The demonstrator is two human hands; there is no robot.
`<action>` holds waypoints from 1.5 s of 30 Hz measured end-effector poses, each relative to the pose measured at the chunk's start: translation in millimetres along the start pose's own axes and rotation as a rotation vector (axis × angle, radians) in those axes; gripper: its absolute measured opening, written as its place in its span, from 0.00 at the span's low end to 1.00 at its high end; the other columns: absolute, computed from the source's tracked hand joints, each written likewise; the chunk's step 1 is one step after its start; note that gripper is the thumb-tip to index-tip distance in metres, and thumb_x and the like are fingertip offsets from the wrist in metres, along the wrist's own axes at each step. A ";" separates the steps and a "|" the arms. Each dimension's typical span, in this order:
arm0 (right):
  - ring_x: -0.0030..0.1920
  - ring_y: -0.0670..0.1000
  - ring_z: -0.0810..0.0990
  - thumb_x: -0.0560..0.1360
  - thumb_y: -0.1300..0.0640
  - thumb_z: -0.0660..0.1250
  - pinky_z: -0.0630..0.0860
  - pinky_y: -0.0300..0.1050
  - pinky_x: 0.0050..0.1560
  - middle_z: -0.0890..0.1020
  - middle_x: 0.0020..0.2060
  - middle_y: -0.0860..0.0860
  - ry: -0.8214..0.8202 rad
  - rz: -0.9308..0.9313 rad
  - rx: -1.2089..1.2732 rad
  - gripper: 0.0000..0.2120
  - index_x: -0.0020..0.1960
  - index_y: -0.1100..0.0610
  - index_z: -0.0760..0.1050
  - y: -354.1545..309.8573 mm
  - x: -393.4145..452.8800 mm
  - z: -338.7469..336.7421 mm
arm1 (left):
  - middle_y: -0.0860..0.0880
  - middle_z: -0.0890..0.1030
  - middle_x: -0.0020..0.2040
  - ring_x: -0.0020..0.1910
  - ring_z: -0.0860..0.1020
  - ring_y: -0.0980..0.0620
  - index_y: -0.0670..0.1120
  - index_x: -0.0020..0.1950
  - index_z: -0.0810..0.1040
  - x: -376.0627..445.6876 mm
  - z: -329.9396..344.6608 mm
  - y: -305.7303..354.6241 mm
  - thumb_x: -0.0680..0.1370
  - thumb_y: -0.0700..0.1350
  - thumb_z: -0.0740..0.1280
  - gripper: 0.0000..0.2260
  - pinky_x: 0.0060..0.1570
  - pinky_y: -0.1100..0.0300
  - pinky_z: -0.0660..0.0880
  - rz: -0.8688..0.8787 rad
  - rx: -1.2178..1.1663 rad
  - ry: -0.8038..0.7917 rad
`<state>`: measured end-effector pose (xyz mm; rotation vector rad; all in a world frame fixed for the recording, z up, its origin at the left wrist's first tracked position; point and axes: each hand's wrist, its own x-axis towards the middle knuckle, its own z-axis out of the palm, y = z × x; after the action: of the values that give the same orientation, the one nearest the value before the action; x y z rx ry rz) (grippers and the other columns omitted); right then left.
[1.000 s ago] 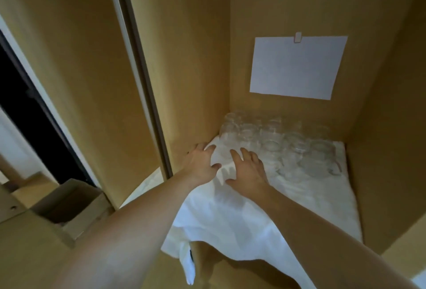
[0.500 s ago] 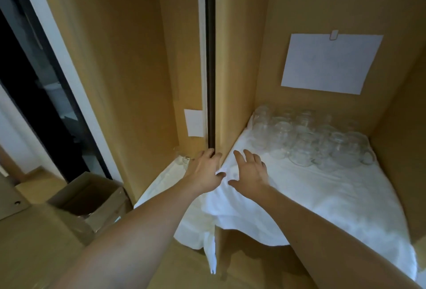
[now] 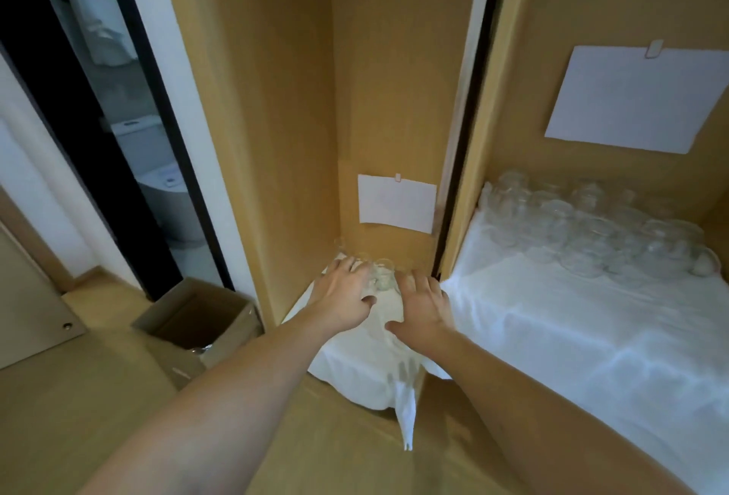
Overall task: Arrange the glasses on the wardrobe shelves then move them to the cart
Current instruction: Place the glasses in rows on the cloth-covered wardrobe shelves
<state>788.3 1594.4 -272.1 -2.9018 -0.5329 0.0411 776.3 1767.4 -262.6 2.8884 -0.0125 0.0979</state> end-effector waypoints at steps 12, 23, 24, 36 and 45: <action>0.76 0.60 0.59 0.75 0.42 0.71 0.64 0.53 0.72 0.57 0.78 0.56 -0.147 -0.022 0.039 0.41 0.79 0.51 0.54 -61.0 79.1 52.7 | 0.47 0.66 0.77 0.75 0.64 0.43 0.51 0.78 0.63 42.0 11.8 -102.2 0.79 0.57 0.67 0.30 0.68 0.45 0.69 -0.158 0.005 -0.035; 0.73 0.59 0.63 0.76 0.42 0.70 0.68 0.52 0.68 0.61 0.76 0.56 -0.219 0.023 0.048 0.40 0.79 0.51 0.53 -71.2 194.8 83.1 | 0.47 0.64 0.78 0.76 0.62 0.43 0.50 0.79 0.61 148.9 15.8 -155.7 0.80 0.55 0.67 0.30 0.71 0.45 0.67 -0.184 -0.036 -0.105; 0.73 0.59 0.63 0.76 0.42 0.69 0.68 0.52 0.68 0.61 0.76 0.56 -0.223 0.030 0.050 0.40 0.79 0.51 0.53 -70.7 203.6 85.0 | 0.47 0.64 0.78 0.76 0.62 0.43 0.49 0.79 0.61 158.1 16.8 -158.3 0.80 0.54 0.67 0.30 0.71 0.45 0.67 -0.181 -0.036 -0.112; 0.73 0.59 0.64 0.76 0.43 0.70 0.67 0.54 0.70 0.63 0.75 0.55 -0.273 0.111 0.102 0.38 0.79 0.51 0.56 -67.4 269.5 108.7 | 0.46 0.64 0.77 0.76 0.62 0.43 0.49 0.79 0.62 230.4 39.4 -189.8 0.79 0.55 0.68 0.31 0.71 0.45 0.66 -0.168 -0.043 -0.191; 0.73 0.57 0.66 0.77 0.42 0.69 0.67 0.51 0.68 0.64 0.74 0.54 -0.288 0.293 0.132 0.37 0.79 0.51 0.56 -91.9 297.5 134.1 | 0.45 0.64 0.77 0.76 0.62 0.42 0.50 0.78 0.62 259.3 60.3 -235.2 0.78 0.56 0.68 0.31 0.71 0.45 0.66 -0.103 -0.077 -0.264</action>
<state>1026.0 1808.5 -384.0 -2.8311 -0.1344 0.5201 1042.9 1980.2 -361.7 2.7966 0.0829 -0.2956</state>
